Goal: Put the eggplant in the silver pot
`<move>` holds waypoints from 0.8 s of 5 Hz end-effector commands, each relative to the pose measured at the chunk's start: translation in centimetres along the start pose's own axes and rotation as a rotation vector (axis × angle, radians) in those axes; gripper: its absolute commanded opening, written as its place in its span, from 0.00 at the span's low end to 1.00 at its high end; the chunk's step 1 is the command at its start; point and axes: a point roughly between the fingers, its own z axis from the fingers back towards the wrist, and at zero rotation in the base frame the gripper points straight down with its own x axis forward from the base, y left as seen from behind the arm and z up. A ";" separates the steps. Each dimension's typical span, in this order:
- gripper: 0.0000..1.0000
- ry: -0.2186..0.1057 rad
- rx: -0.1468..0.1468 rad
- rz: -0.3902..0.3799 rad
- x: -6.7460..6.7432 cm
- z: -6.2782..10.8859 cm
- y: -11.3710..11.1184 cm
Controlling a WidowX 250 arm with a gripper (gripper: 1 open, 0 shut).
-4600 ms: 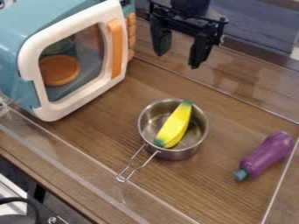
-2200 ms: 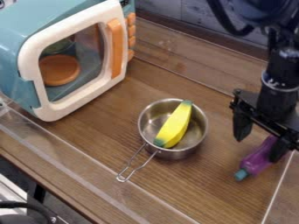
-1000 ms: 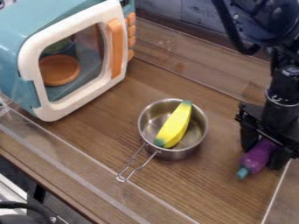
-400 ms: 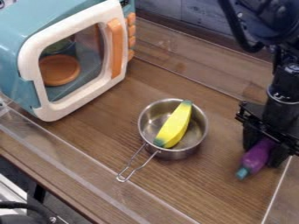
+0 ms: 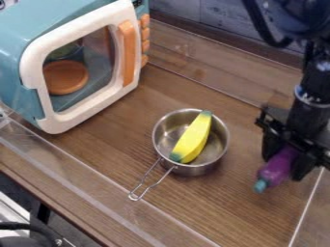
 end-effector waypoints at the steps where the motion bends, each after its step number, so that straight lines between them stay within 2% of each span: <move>1: 0.00 -0.082 0.015 -0.012 -0.9 5.1 0.0; 2: 0.00 -0.092 0.032 0.001 -3.2 7.8 0.9; 3: 0.00 -0.100 0.047 0.022 -5.3 9.6 2.7; 4: 0.00 -0.112 0.063 0.059 -6.9 10.5 4.9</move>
